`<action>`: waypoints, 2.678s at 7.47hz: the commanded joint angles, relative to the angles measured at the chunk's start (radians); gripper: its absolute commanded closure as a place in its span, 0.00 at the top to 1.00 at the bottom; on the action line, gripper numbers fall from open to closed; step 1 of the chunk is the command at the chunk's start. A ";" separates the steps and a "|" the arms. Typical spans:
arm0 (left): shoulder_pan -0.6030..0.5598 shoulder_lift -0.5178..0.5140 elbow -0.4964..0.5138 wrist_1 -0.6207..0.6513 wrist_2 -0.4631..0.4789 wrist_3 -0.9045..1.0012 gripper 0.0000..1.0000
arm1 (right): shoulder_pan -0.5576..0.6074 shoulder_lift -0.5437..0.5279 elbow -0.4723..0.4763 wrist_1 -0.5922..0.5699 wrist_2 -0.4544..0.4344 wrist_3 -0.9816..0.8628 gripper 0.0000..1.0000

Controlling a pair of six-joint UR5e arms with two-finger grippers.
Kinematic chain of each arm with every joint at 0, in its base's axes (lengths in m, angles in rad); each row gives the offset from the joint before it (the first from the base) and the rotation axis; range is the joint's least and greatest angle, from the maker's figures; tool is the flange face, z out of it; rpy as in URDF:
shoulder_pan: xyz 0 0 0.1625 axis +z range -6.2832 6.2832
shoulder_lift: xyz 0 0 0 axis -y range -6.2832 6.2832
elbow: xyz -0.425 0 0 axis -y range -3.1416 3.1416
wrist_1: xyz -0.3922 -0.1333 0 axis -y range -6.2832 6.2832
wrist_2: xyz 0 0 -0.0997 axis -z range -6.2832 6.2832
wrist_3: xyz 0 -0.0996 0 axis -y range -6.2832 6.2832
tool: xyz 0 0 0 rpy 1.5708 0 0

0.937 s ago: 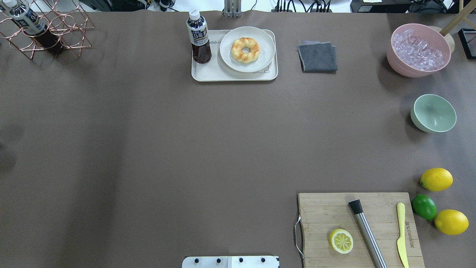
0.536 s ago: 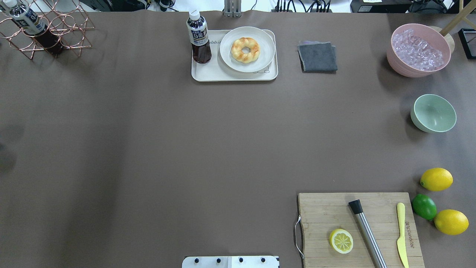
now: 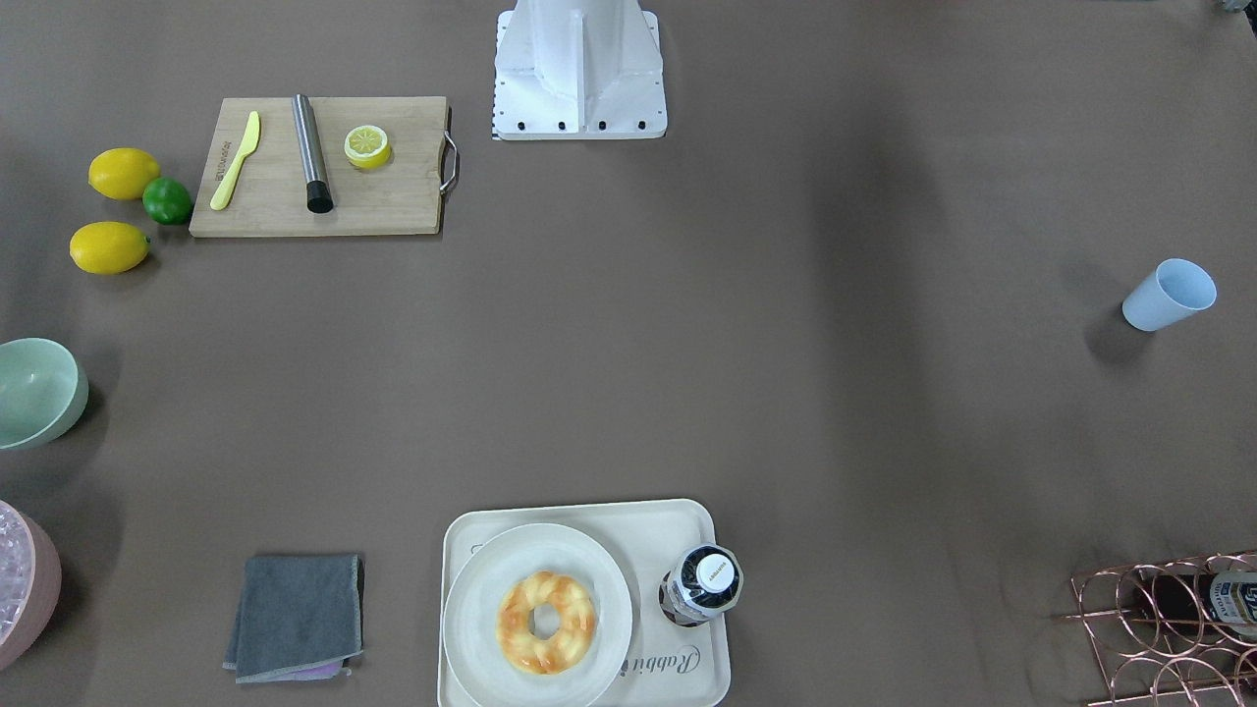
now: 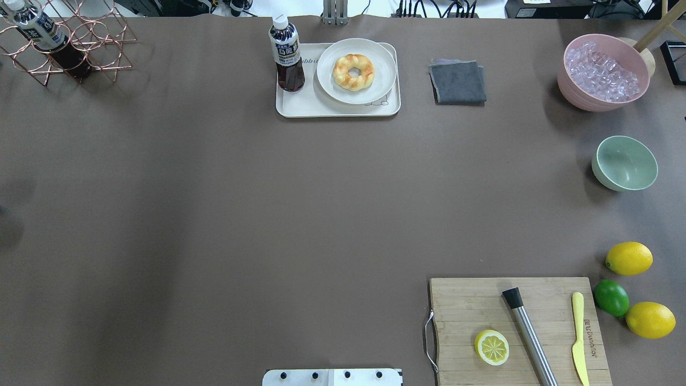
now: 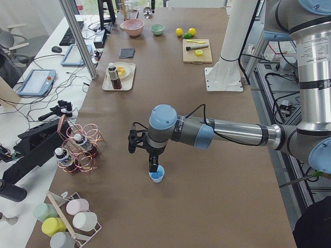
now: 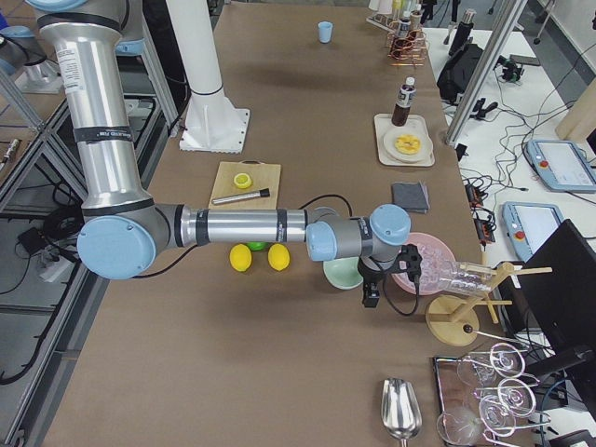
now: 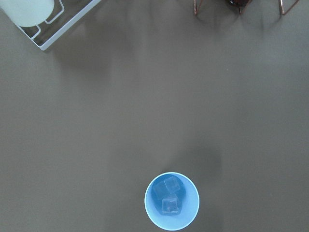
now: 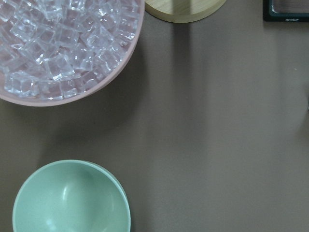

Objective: Pour ice into bowl

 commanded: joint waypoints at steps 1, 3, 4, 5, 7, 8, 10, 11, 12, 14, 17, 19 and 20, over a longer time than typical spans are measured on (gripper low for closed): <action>0.009 0.007 -0.017 -0.140 0.075 -0.252 0.97 | -0.078 0.064 -0.031 0.003 -0.027 0.072 0.99; 0.085 0.066 -0.019 -0.285 0.197 -0.436 0.97 | -0.119 0.124 -0.112 0.050 -0.038 0.086 0.99; 0.144 0.084 -0.017 -0.338 0.255 -0.531 0.97 | -0.138 0.124 -0.141 0.102 -0.055 0.100 0.99; 0.220 0.109 -0.017 -0.393 0.338 -0.645 0.97 | -0.147 0.121 -0.169 0.150 -0.065 0.100 0.98; 0.381 0.116 -0.030 -0.426 0.505 -0.863 0.97 | -0.158 0.097 -0.169 0.186 -0.079 0.100 0.98; 0.481 0.116 -0.031 -0.426 0.612 -0.994 0.97 | -0.158 0.069 -0.142 0.186 -0.079 0.100 0.98; 0.613 0.116 -0.033 -0.423 0.751 -1.142 0.97 | -0.170 0.019 -0.097 0.193 -0.075 0.102 0.95; 0.644 0.118 -0.030 -0.412 0.798 -1.195 0.97 | -0.191 -0.001 -0.103 0.256 -0.078 0.120 0.94; 0.656 0.118 -0.030 -0.377 0.825 -1.232 0.97 | -0.222 -0.014 -0.125 0.323 -0.082 0.159 0.94; 0.681 0.167 -0.031 -0.355 0.883 -1.293 0.97 | -0.236 -0.029 -0.122 0.351 -0.098 0.175 0.64; 0.730 0.238 -0.030 -0.299 0.964 -1.428 0.97 | -0.238 -0.038 -0.087 0.350 -0.089 0.212 0.00; 0.782 0.160 -0.078 -0.129 0.997 -1.526 0.97 | -0.238 -0.035 -0.077 0.350 -0.079 0.218 0.00; 0.810 0.108 -0.121 0.001 0.997 -1.569 0.97 | -0.238 -0.028 -0.076 0.347 -0.075 0.220 0.00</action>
